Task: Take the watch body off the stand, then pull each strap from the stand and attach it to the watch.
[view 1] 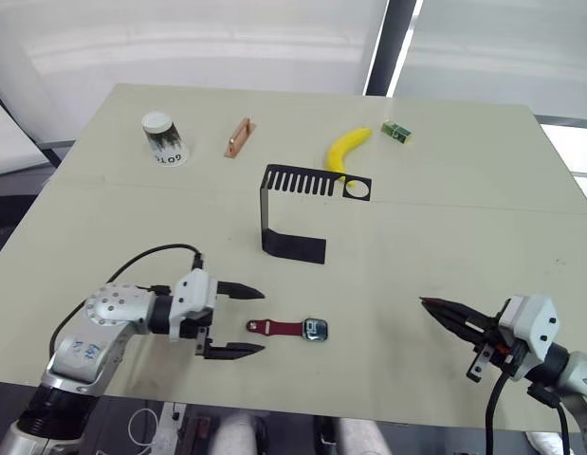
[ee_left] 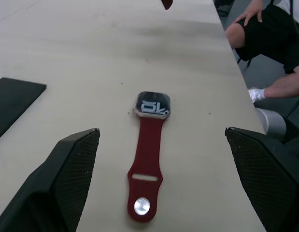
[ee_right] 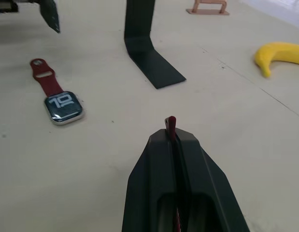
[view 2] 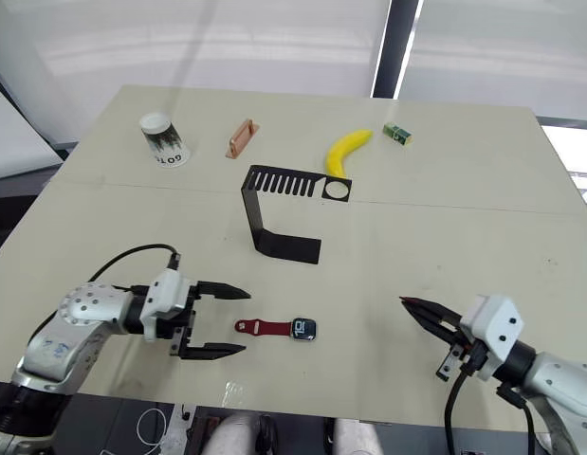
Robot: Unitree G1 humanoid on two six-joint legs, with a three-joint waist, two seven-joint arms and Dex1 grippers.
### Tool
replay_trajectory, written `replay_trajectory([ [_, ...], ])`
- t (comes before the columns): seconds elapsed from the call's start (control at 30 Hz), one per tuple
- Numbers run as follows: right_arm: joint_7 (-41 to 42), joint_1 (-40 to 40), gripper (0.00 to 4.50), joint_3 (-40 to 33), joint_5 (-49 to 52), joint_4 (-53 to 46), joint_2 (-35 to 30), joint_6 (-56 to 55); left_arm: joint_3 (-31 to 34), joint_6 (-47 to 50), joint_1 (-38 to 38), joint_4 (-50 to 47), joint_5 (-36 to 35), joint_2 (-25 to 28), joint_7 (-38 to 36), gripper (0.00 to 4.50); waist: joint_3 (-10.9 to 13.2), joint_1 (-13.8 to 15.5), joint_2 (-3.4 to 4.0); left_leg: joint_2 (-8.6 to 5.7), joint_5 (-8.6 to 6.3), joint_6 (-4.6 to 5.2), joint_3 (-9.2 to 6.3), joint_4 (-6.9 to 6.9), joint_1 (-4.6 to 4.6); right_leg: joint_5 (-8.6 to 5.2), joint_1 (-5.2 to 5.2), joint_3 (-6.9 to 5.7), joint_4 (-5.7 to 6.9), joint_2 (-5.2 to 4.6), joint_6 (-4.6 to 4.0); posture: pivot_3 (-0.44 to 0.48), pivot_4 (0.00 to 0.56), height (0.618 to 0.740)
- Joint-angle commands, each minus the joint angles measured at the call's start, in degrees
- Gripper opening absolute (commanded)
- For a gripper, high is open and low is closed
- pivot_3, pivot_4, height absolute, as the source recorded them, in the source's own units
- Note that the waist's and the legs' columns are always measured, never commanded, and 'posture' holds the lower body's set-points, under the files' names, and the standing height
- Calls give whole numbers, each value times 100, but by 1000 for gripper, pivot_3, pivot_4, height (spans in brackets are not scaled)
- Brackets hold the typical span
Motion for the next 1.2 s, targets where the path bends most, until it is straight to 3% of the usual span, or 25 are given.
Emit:
replay_trajectory([
  [0.03, -89, -60, 0, 240, 149, -453, 28, 236, -624, 65, -242, -181, 579, -287, 384, 4487, 0, 6, 0, 0, 0, 1, 0, 1, -1, 0, 0, 0, 0, 0, 0, 0, 150, 725],
  [0.27, -82, -154, 0, 533, 65, -647, 41, 418, -1489, -60, -528, 269, 1500, -939, 919, 4487, -1, 8, -2, -2, 3, 6, 1, 10, -1, 0, 0, -1, 5, 3, 0, 0, 150, 725],
  [1.2, -324, -184, 0, 517, 61, -795, 140, 667, -1742, -373, -633, 923, 2029, -1409, 1059, 4487, -2, 127, -3, 4, -8, 24, -1, 78, -9, 0, 4, 0, 35, 2, 1, 0, 150, 725],
])
